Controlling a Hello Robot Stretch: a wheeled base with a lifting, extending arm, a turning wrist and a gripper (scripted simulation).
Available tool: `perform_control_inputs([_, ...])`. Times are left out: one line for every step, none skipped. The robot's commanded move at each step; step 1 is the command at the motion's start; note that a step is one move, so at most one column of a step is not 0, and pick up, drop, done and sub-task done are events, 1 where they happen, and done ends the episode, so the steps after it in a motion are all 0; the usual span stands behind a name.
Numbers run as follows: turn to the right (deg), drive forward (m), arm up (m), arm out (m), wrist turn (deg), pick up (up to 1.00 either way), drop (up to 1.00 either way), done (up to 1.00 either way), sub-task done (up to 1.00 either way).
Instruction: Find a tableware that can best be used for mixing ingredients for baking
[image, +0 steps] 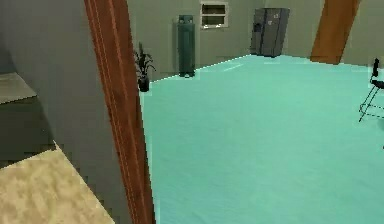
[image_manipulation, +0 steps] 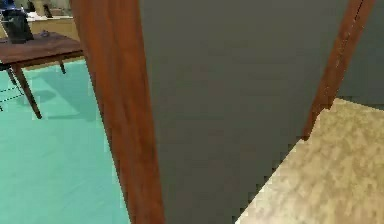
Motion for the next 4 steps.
perform_control_inputs([36.0,0.0,0.0,0.0,0.0,0.0,0.0,0.0,0.0])
perform_control_inputs([0.0,1.0,0.0,0.0,0.0,0.0,0.0,0.0,0.0])
perform_control_inputs([0.0,1.0,0.0,0.0,0.0,0.0,0.0,0.0,0.0])
perform_control_inputs([0.0,1.0,0.0,0.0,0.0,0.0,0.0,0.0,0.0])
